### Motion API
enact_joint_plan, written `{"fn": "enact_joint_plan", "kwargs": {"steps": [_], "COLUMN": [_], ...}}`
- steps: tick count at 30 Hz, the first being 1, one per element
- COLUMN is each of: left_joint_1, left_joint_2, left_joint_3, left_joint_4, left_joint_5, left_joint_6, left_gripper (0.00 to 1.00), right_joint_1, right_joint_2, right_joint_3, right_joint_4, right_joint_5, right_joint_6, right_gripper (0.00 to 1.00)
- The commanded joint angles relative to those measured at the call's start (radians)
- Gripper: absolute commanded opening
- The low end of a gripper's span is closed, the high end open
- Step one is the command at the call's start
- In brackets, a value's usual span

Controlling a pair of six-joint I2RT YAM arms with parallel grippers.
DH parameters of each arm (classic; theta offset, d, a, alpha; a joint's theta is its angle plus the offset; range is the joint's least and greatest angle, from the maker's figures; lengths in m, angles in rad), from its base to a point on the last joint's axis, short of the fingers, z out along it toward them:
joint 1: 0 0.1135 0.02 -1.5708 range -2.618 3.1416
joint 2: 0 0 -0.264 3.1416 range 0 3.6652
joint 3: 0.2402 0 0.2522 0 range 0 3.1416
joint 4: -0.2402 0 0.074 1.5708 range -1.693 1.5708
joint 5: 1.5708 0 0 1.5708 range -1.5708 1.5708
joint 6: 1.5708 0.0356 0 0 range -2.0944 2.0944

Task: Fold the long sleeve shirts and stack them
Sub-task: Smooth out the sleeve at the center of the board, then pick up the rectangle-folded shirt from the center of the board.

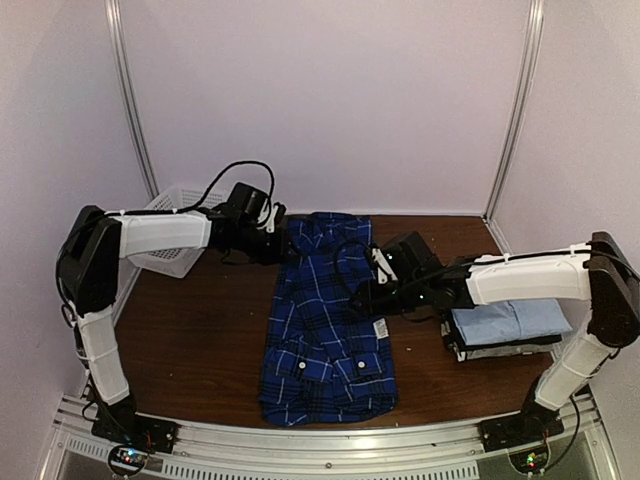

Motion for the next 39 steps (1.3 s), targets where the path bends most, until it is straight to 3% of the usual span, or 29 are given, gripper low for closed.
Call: {"fn": "enact_joint_plan", "kwargs": {"steps": [1, 9, 18, 39], "left_joint_1": [0.001, -0.022, -0.089, -0.186], "left_joint_2": [-0.163, -0.389, -0.532, -0.466], "left_joint_3": [-0.157, -0.488, -0.725, -0.852], "left_joint_4": [-0.015, 0.02, 0.044, 0.131], "left_joint_5": [0.003, 0.021, 0.043, 0.077], "left_joint_6": [0.01, -0.062, -0.159, -0.249], "left_gripper": [0.32, 0.32, 0.33, 0.35], "right_joint_1": [0.0, 0.0, 0.0, 0.0], "right_joint_2": [-0.093, -0.226, -0.296, -0.248], "right_joint_3": [-0.092, -0.276, -0.44, -0.569], "right_joint_4": [-0.018, 0.016, 0.067, 0.251], "right_joint_5": [-0.004, -0.08, -0.167, -0.289], "right_joint_6": [0.031, 0.112, 0.189, 0.272], "right_gripper": [0.44, 0.48, 0.53, 0.58]}}
